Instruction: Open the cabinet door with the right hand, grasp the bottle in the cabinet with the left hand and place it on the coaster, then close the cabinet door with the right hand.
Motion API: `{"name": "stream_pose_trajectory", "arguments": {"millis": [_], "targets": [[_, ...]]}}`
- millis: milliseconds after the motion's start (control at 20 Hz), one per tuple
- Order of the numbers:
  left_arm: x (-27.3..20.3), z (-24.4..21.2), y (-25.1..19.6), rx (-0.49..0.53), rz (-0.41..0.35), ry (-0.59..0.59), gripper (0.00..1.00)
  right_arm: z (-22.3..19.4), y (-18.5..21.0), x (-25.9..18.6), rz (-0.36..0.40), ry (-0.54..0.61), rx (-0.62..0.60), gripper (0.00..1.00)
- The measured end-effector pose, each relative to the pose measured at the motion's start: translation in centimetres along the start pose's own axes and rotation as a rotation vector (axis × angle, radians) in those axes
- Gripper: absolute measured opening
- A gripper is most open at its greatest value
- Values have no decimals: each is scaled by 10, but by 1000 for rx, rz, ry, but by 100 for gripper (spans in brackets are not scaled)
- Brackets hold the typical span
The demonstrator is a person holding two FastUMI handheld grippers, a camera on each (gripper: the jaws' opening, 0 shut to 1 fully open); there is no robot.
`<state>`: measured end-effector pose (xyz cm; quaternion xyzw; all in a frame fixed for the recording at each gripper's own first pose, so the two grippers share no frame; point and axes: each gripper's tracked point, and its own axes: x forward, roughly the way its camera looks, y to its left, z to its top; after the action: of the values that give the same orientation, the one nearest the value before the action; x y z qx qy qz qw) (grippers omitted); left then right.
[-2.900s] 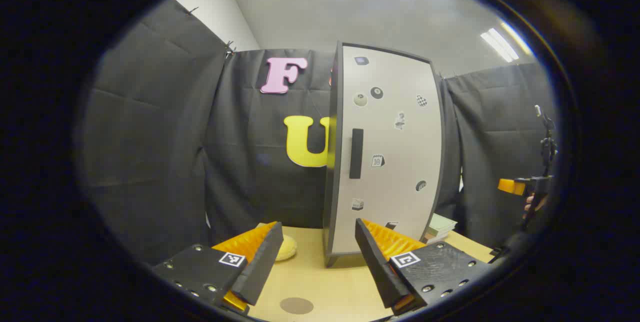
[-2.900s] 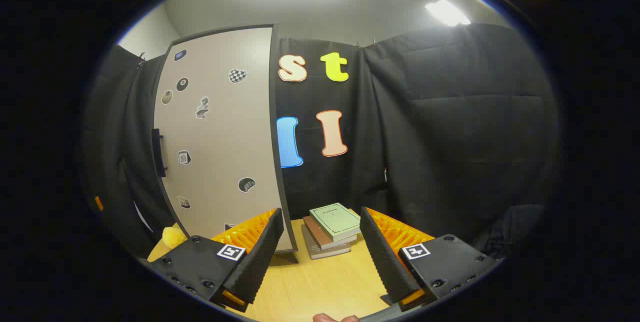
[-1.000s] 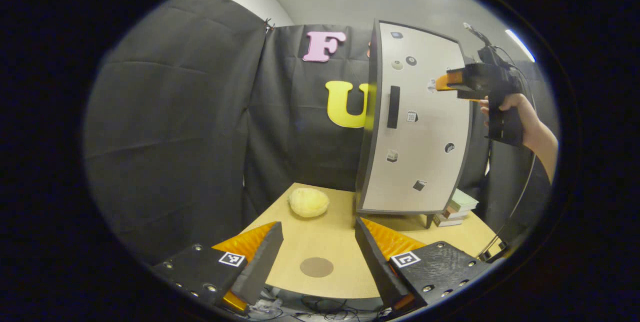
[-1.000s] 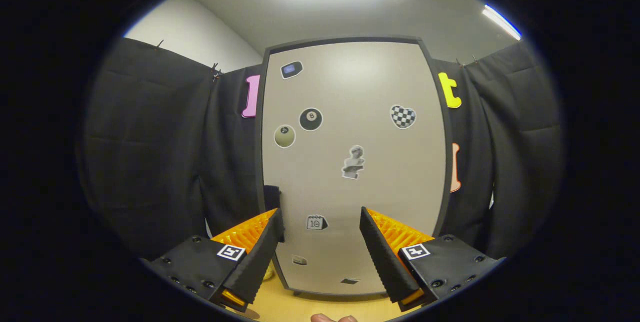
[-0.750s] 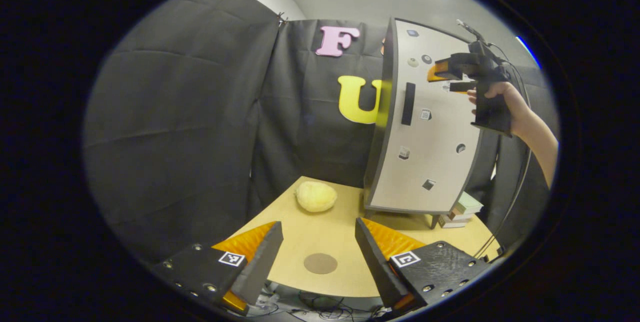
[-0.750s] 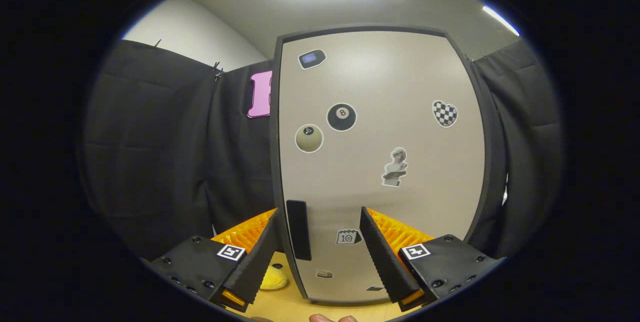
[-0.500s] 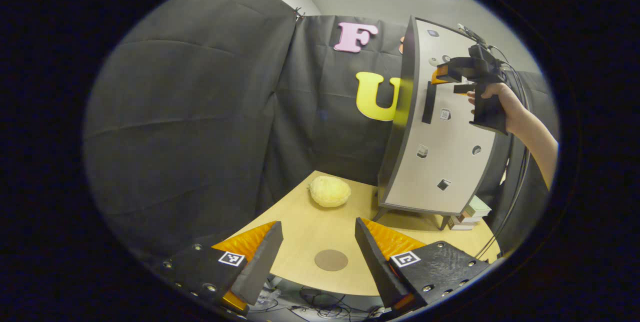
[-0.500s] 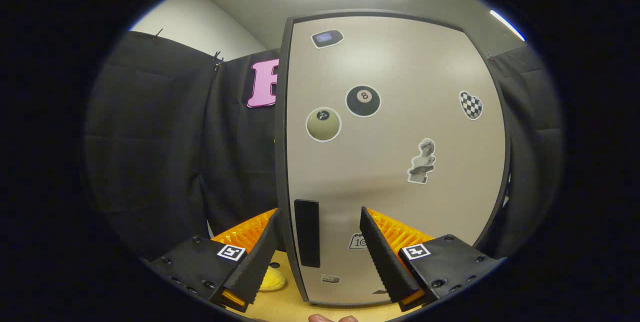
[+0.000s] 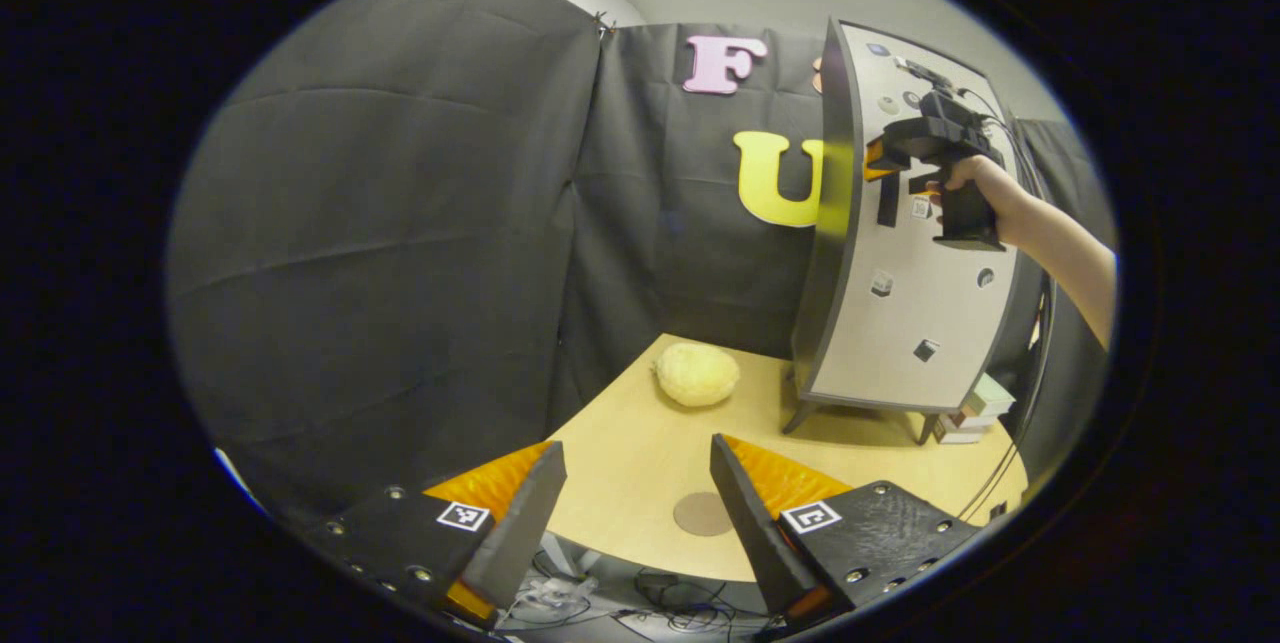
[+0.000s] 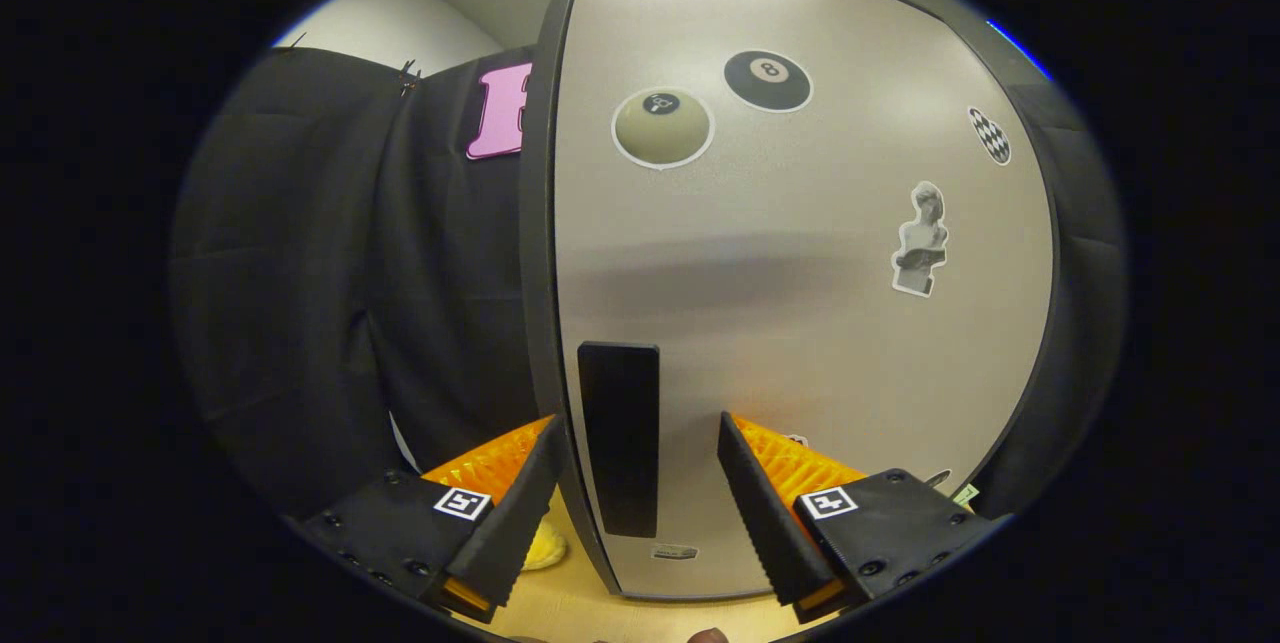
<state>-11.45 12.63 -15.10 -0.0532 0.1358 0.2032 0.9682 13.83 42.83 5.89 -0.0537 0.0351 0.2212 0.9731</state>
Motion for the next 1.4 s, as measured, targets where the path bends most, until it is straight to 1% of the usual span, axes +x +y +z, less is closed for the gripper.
{"name": "stream_pose_trajectory", "arguments": {"millis": [50, 150, 200, 250, 300, 350, 400, 450, 500, 550, 600, 650, 700, 750, 800, 850, 900, 950, 1050, 1100, 1250, 1350, 1400], "targets": [[1, 0, 0, 2, -4, 2, 90, 0, 1, 1, -7, -1, -2, 79], [1, -2, 0, 6, -8, 8, 90, -3, 2, 3, -19, 6, -13, 59], [1, -3, 0, 9, -10, 12, 87, -6, 3, 1, -24, 16, -13, 58], [1, -2, 1, 11, -11, 13, 90, -7, 3, 3, -25, 21, -14, 38], [1, -3, 0, 14, -14, 12, 87, -6, 3, 3, -26, 14, -13, 40], [1, -2, 1, 18, -17, 13, 87, -7, 3, 3, -26, 20, -12, 36], [1, -2, 2, 23, -20, 11, 87, -6, 3, 2, -23, 18, -8, 38], [1, -1, 2, 26, -24, 10, 87, -7, 3, 2, -20, 20, -8, 34], [2, -1, 2, 27, -27, 11, 87, -7, 3, 3, -17, 21, -8, 34], [2, -1, 2, 28, -30, 13, 87, -6, 3, 1, -13, 17, -8, 28], [1, -3, 1, 30, -30, 15, 87, -8, 3, 2, -7, 19, -4, 28], [0, -3, 2, 33, -23, 14, 87, -8, 3, 2, 5, 24, 1, 24], [0, -5, 2, 34, -22, 14, 90, -9, 3, 1, 18, 25, -5, 19], [-2, -6, 0, 32, -26, 17, 87, -8, 4, 0, 29, 25, -5, 14], [-2, -10, -3, 29, -34, 22, 90, -9, 3, -2, 40, 27, -14, 14], [-1, -13, -7, 25, -44, 29, 87, -10, 2, -5, 49, 29, -23, 14], [1, -17, -11, 21, -55, 38, 87, -10, 3, -8, 58, 28, -25, 13], [2, -18, -16, 18, -67, 50, 87, -10, 5, -13, 69, 25, -31, 14], [2, -17, -26, 12, -94, 51, 87, -10, 6, -24, 99, 23, -45, 14], [1, -14, -31, 15, -101, 43, 90, -11, 7, -30, 119, 23, -47, 14], [-13, -3, -40, 18, -88, 11, 90, -13, 5, -45, 181, 24, -40, 13], [-26, 4, -51, 11, -75, -9, 92, -14, 3, -56, 227, 21, -41, 13], [-30, 8, -59, 7, -69, -20, 90, -14, 2, -63, 251, 17, -45, 14]]}}
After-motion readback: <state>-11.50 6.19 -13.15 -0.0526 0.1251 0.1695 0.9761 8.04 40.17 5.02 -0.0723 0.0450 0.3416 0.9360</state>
